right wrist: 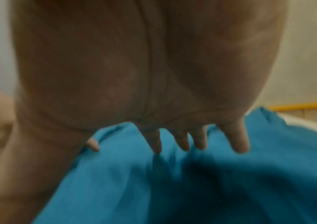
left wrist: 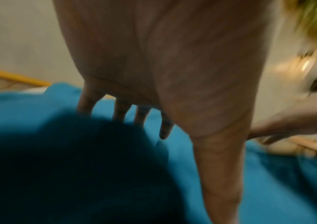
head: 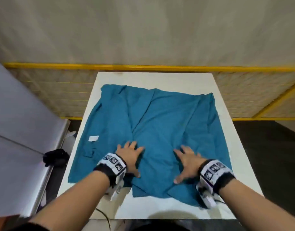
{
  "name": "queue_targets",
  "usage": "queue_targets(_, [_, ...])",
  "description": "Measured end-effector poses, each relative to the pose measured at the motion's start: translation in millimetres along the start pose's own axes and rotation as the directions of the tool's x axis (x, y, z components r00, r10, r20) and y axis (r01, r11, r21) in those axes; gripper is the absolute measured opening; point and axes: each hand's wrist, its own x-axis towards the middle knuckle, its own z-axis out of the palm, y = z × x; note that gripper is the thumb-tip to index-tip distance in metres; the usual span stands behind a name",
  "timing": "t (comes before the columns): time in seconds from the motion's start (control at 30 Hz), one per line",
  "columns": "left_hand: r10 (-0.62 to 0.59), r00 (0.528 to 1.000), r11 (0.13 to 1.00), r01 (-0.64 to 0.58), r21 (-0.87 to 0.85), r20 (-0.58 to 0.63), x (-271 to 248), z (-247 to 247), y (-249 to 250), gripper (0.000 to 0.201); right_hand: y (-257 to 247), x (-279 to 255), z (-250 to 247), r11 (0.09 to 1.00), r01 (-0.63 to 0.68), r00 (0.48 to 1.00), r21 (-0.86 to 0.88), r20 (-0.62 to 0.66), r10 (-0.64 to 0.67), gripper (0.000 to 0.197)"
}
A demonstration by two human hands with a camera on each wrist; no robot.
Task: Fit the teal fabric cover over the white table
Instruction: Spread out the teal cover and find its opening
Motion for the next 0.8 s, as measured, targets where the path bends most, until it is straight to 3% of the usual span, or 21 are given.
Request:
queue_targets(0.03, [-0.034,0.997,0.999,0.033,0.024,0.062,-0.6,29.3,-2.9,0.119,2.2,-2.3,31.8,0.998,-0.046,0.997,-0.046,0.052,0.048,0.124])
queue_targets(0.1, [-0.099,0.994,0.995,0.100,-0.014,0.041,-3.2,59.8,-19.1,0.112,14.5,-8.4,71.2,0.996,-0.045,0.996,-0.073,-0.075,0.040,0.095])
queue_targets(0.17, [-0.199,0.978,0.979,0.196,-0.065,-0.056,-7.3,60.0,-37.1,0.086,33.8,-8.4,75.3,0.999,-0.015,0.973,-0.044,-0.229,0.005,0.054])
queue_targets(0.23, [-0.275,0.957,0.955,0.261,-0.138,-0.093,-11.2,55.5,-51.4,0.059,46.9,-10.3,65.5,0.999,0.032,0.952,0.019,-0.305,-0.024,0.031])
queue_targets(0.3, [-0.286,0.955,0.915,0.246,-0.321,-0.083,-17.7,51.3,-66.2,0.041,57.8,-10.6,52.3,0.992,0.044,0.914,0.118,-0.405,0.007,0.013])
queue_targets(0.4, [-0.281,0.956,0.740,0.157,-0.654,-0.088,-46.2,34.6,-90.2,0.009,76.4,-19.5,23.6,0.961,0.021,0.876,0.277,-0.468,0.115,0.015])
queue_targets(0.47, [-0.283,0.952,0.454,0.028,-0.891,-0.114,-65.5,6.7,-93.9,0.009,80.9,-29.6,-3.2,0.973,-0.077,0.879,0.218,-0.446,0.170,0.009])
queue_targets(0.5, [-0.280,0.948,0.287,-0.068,-0.955,-0.152,-72.5,-12.8,-90.5,0.014,72.5,-33.5,-14.3,0.983,-0.111,0.896,0.149,-0.414,0.164,0.022])
queue_targets(0.53, [-0.278,0.938,0.169,-0.166,-0.972,-0.209,-75.9,-33.8,-85.1,0.017,55.5,-38.0,-25.3,0.989,-0.054,0.923,0.136,-0.372,0.101,0.043])
queue_targets(0.6, [-0.252,0.899,0.108,-0.341,-0.934,-0.358,-75.6,-77.8,-63.1,0.014,-3.4,-46.5,-49.2,0.897,0.272,0.928,0.350,-0.341,-0.148,0.088])
queue_targets(0.67, [-0.177,0.839,0.101,-0.504,-0.858,-0.514,-75.2,-120.1,-31.0,0.011,-75.2,-57.2,-77.6,0.710,0.558,0.810,0.429,-0.466,-0.356,0.116])
queue_targets(0.7, [-0.136,0.808,0.073,-0.569,-0.819,-0.573,-76.1,-138.6,-13.3,0.011,-103.4,-60.6,-86.7,0.649,0.651,0.728,0.394,-0.565,-0.387,0.115])
queue_targets(0.77, [-0.048,0.746,0.043,-0.663,-0.747,-0.664,-84.4,-165.7,10.6,0.019,-134.4,-65.8,-105.1,0.568,0.725,0.616,0.390,-0.735,-0.282,0.084])
queue_targets(0.8, [0.014,0.715,0.040,-0.698,-0.714,-0.699,-90.6,-175.1,17.8,0.028,-136.4,-69.6,-116.5,0.619,0.699,0.598,0.358,-0.767,-0.232,0.066])
